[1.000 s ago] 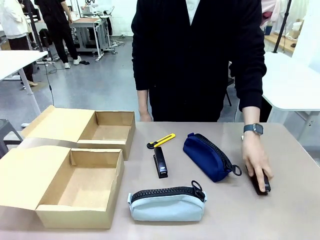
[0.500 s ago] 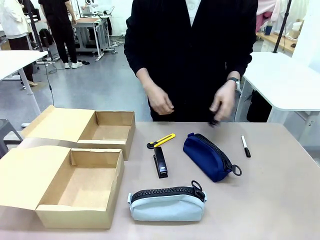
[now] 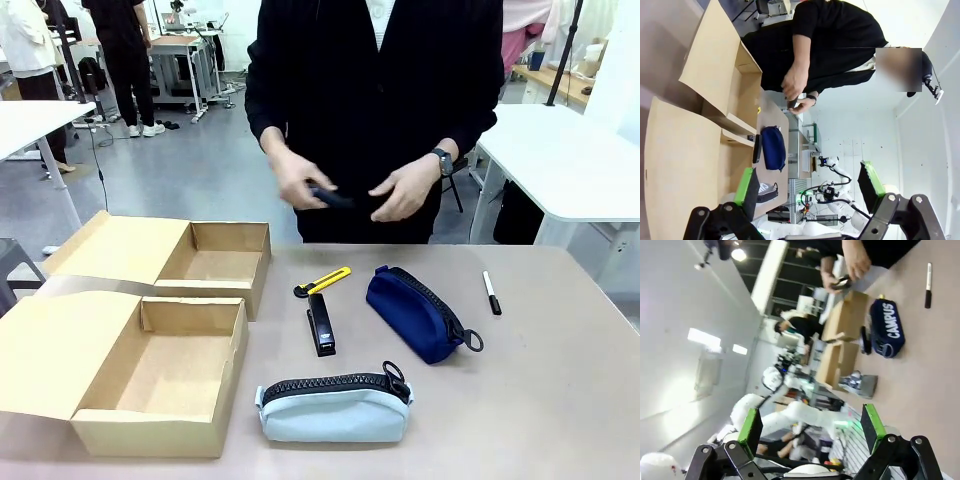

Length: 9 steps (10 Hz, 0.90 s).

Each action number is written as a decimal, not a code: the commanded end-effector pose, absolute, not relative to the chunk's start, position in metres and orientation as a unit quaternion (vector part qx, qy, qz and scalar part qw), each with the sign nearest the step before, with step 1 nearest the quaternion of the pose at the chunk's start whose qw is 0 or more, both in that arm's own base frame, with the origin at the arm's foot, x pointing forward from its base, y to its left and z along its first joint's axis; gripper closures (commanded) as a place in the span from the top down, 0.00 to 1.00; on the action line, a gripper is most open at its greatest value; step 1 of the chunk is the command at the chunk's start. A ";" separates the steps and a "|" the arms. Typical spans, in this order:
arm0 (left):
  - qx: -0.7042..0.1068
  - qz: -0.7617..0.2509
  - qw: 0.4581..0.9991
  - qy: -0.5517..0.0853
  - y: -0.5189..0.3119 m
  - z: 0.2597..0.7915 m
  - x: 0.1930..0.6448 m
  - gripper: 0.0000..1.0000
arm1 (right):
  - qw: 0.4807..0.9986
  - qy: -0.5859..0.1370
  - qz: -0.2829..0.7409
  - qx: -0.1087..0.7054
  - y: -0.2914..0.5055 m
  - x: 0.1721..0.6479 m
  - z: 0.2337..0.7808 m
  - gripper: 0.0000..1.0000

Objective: Place items inside the box.
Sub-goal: Pick up a Pencil pouch or Stapler and place it inside the Mailer Box closest to the robot.

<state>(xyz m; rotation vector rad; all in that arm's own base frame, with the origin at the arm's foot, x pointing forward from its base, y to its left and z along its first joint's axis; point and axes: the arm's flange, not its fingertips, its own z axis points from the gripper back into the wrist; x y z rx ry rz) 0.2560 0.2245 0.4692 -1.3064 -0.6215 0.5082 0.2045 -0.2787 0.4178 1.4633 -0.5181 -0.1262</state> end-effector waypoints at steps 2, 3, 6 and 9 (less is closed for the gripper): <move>-0.595 0.220 0.716 -0.291 0.225 0.470 0.256 1.00 | 0.840 -0.158 0.009 0.518 -0.157 0.259 0.462 1.00; -0.595 0.220 0.716 -0.291 0.225 0.470 0.256 1.00 | 0.886 -0.145 0.014 0.439 -0.116 0.285 0.468 1.00; -0.595 0.220 0.716 -0.291 0.225 0.470 0.256 1.00 | 0.944 -0.123 0.070 0.299 -0.005 0.338 0.475 1.00; -0.595 0.220 0.716 -0.291 0.225 0.470 0.256 1.00 | 0.963 -0.131 0.112 0.206 0.086 0.365 0.467 1.00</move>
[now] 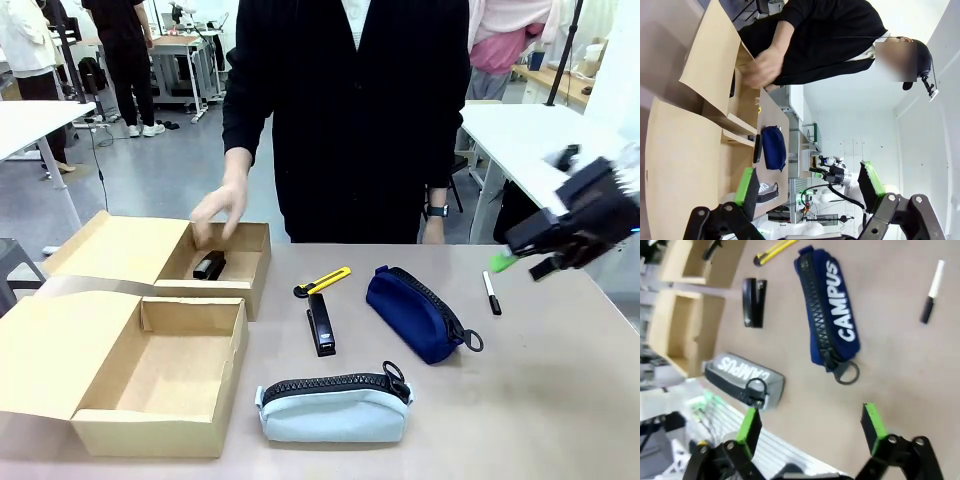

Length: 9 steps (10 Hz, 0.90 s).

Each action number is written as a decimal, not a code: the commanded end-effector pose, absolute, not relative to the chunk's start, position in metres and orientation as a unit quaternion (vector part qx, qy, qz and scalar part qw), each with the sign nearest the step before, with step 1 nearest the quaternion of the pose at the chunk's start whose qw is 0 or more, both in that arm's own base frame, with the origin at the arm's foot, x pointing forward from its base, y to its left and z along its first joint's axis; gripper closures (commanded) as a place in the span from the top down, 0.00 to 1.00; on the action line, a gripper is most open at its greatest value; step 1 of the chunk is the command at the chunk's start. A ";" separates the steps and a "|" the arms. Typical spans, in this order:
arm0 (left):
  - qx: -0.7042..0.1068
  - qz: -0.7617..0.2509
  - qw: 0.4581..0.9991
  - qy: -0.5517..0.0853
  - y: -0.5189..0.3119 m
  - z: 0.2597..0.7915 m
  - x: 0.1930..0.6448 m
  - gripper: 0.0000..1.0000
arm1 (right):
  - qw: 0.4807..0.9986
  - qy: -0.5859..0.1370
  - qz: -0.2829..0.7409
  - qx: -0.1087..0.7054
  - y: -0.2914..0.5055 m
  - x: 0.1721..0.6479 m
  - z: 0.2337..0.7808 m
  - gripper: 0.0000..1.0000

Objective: Place items inside the box.
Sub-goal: Pick up a Pencil pouch or Stapler and place it inside the Mailer Box closest to the robot.

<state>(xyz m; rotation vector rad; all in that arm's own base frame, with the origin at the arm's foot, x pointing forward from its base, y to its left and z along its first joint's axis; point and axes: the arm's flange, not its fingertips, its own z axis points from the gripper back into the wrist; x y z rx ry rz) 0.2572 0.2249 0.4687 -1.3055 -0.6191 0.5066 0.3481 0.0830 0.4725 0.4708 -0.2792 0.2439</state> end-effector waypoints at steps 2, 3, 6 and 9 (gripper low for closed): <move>-0.595 0.220 0.716 -0.291 0.225 0.470 0.256 1.00 | 0.966 -0.144 0.135 0.170 0.130 0.379 0.451 1.00; -0.595 0.220 0.716 -0.291 0.225 0.470 0.256 1.00 | 0.965 -0.162 0.141 0.149 0.150 0.390 0.440 1.00; -0.595 0.220 0.716 -0.291 0.225 0.470 0.256 1.00 | 0.964 -0.196 0.146 0.100 0.191 0.437 0.396 1.00; -0.595 0.220 0.716 -0.291 0.225 0.470 0.256 1.00 | 0.967 -0.173 0.168 0.084 0.212 0.456 0.361 1.00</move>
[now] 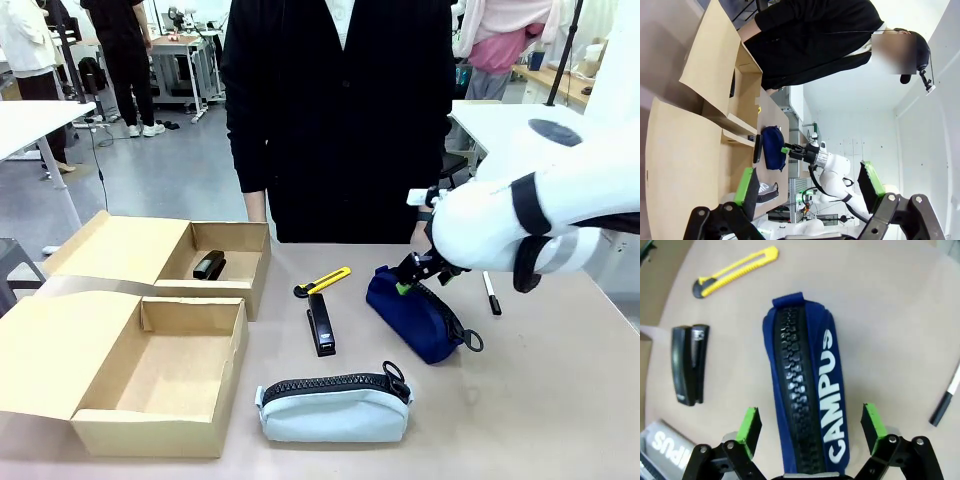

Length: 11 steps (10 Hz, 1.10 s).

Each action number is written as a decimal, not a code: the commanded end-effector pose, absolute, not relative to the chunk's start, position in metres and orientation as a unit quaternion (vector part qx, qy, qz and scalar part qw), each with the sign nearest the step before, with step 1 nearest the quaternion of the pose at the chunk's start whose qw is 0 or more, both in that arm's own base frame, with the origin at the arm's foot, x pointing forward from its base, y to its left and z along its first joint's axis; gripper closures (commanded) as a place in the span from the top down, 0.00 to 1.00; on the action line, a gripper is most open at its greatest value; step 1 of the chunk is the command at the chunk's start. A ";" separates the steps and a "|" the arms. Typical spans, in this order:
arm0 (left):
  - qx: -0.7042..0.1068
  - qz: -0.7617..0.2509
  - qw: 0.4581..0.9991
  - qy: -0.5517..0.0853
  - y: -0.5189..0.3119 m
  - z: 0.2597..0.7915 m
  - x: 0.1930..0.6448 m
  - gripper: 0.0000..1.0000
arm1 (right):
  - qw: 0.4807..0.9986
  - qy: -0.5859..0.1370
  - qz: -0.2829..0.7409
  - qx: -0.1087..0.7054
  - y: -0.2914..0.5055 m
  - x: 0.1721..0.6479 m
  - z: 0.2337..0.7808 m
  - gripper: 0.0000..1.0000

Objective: Place items inside the box.
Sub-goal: Pick up a Pencil pouch or Stapler and place it inside the Mailer Box closest to the robot.

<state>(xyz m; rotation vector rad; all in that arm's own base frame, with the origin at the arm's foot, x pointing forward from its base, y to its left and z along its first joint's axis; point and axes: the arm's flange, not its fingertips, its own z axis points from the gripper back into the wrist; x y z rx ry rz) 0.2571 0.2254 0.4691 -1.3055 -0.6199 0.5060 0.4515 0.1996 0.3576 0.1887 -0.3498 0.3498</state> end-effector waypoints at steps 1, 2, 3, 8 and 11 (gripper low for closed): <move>-0.595 0.220 0.716 -0.291 0.225 0.470 0.256 1.00 | 0.967 -0.166 0.175 0.075 0.216 0.456 0.352 1.00; -0.595 0.220 0.716 -0.291 0.225 0.470 0.256 1.00 | 0.969 -0.163 0.175 0.062 0.218 0.456 0.344 1.00; -0.595 0.220 0.716 -0.291 0.225 0.470 0.256 1.00 | 0.970 -0.157 0.180 0.055 0.219 0.455 0.338 1.00; -0.595 0.220 0.716 -0.291 0.225 0.470 0.256 1.00 | 0.968 -0.161 0.188 0.044 0.222 0.451 0.331 0.71; -0.595 0.220 0.716 -0.291 0.225 0.470 0.256 1.00 | 0.969 -0.156 0.188 0.041 0.222 0.450 0.331 0.00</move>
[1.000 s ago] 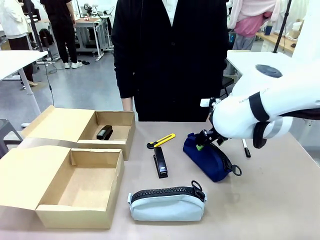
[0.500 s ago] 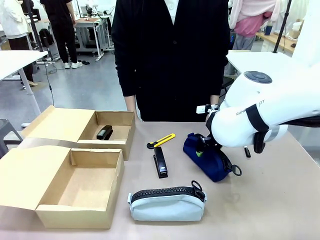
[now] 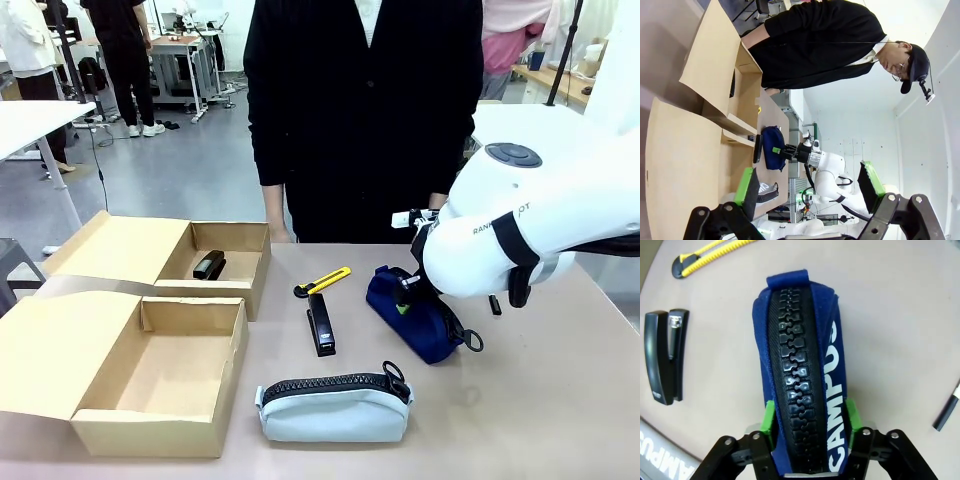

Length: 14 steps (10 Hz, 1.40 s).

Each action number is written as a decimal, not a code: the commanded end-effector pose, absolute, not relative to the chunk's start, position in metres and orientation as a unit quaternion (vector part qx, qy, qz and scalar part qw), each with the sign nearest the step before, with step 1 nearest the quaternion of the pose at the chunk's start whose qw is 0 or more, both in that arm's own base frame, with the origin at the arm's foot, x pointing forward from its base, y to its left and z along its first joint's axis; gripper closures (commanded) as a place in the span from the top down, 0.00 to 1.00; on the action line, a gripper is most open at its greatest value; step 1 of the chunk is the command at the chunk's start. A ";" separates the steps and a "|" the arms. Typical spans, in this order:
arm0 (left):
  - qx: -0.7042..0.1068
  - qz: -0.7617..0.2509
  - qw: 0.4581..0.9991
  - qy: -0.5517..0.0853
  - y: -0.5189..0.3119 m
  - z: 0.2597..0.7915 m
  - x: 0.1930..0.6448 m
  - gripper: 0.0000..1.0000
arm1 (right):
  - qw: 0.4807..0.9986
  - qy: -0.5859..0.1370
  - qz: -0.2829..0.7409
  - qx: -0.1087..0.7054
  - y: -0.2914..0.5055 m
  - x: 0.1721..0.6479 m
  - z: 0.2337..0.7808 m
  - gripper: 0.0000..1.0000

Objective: Place items inside the box.
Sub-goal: Pick up a Pencil pouch or Stapler and place it inside the Mailer Box closest to the robot.

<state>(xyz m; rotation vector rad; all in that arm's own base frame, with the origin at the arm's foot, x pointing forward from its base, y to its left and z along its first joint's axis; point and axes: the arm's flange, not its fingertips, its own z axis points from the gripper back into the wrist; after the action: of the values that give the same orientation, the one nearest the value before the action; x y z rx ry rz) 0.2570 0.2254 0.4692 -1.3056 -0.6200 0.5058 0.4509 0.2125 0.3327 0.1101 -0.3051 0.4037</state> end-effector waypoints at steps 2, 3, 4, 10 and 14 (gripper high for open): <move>-0.595 0.220 0.716 -0.291 0.225 0.470 0.256 1.00 | 0.969 -0.155 0.190 0.040 0.222 0.449 0.331 0.00; -0.595 0.220 0.716 -0.291 0.225 0.470 0.256 1.00 | 0.969 -0.155 0.190 0.038 0.222 0.449 0.331 0.03; -0.595 0.220 0.716 -0.291 0.225 0.470 0.256 1.00 | 0.969 -0.154 0.190 0.037 0.222 0.449 0.331 0.00; -0.595 0.220 0.716 -0.291 0.225 0.470 0.256 1.00 | 0.973 -0.153 0.168 0.039 0.194 0.429 0.376 0.00; -0.595 0.220 0.716 -0.291 0.225 0.470 0.256 1.00 | 0.983 -0.137 0.006 0.122 0.070 0.354 0.491 0.00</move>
<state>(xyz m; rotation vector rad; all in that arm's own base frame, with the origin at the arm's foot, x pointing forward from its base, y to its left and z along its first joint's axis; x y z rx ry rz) 0.2567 0.2261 0.4703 -1.3046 -0.6228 0.5053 0.3779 0.1046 0.4701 0.2106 -0.2826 0.1172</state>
